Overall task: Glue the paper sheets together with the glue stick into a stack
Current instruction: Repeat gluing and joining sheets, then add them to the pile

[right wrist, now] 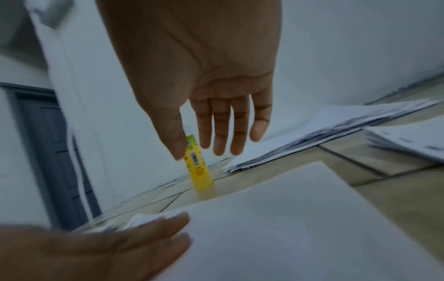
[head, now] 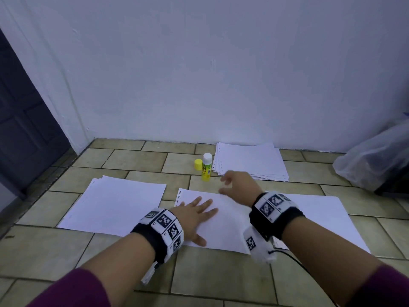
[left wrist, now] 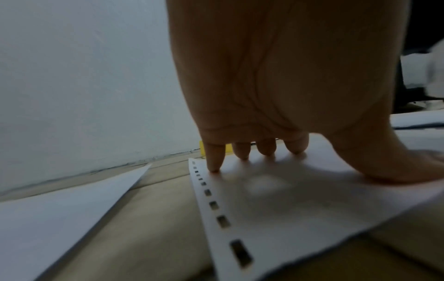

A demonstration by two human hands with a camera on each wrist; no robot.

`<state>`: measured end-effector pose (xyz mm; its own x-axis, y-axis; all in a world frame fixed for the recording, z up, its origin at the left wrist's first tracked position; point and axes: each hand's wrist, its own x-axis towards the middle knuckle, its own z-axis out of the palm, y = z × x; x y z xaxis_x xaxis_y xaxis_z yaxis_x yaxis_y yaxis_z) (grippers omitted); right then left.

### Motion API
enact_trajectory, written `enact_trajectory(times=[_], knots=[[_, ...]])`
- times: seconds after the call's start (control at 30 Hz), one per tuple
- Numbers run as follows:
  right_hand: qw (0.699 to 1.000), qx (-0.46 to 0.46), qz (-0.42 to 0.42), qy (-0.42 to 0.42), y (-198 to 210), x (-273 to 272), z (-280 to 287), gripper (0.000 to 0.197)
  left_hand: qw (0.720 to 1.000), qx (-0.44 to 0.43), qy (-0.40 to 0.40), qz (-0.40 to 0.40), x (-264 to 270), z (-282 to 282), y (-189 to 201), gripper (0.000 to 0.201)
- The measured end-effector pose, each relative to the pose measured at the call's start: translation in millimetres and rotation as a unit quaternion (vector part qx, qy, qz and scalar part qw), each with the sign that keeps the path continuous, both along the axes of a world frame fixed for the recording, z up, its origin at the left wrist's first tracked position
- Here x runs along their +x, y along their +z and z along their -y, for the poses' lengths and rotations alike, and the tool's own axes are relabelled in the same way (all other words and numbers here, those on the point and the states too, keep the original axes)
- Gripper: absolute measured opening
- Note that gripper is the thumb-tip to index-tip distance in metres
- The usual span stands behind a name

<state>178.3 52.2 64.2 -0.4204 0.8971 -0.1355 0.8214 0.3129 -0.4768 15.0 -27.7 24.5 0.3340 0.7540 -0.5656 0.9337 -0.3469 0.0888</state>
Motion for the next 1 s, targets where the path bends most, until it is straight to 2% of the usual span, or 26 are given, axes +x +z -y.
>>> enact_trajectory(times=[0.13, 0.23, 0.37, 0.57, 0.67, 0.87, 0.93, 1.0], knots=[[0.991, -0.054, -0.099, -0.069, -2.1, -23.5, -24.2, 0.056, 1.0, -0.002, 0.003, 0.004, -1.8, -1.5, -4.2, 0.098], [0.991, -0.046, -0.103, -0.076, -7.2, -37.3, -32.4, 0.062, 1.0, -0.001, 0.008, 0.0, -1.2, -2.8, -7.6, 0.099], [0.996, -0.015, -0.076, -0.05, -8.5, -47.4, -34.3, 0.051, 1.0, 0.002, 0.009, -0.001, -1.3, -3.0, -8.3, 0.099], [0.993, -0.017, -0.106, -0.058, -6.1, -43.5, -37.3, 0.03, 1.0, 0.001, 0.012, 0.004, -1.5, -3.5, -7.3, 0.099], [0.986, -0.044, -0.144, -0.065, 1.1, -31.0, -40.5, 0.017, 1.0, 0.001, 0.022, 0.022, -3.5, -2.6, -5.4, 0.099], [0.977, -0.164, -0.129, -0.05, 38.3, 30.9, -39.0, 0.018, 0.995, 0.051, 0.077, 0.023, 11.0, -1.2, 3.6, 0.098], [0.973, -0.132, -0.171, -0.079, 37.8, 43.6, -37.8, 0.026, 0.993, 0.074, 0.089, 0.022, 17.4, -3.0, 4.0, 0.096], [0.969, -0.059, -0.209, -0.117, 30.5, 51.0, -36.9, 0.034, 0.992, 0.076, 0.1, 0.022, 21.6, -5.0, 3.4, 0.095]])
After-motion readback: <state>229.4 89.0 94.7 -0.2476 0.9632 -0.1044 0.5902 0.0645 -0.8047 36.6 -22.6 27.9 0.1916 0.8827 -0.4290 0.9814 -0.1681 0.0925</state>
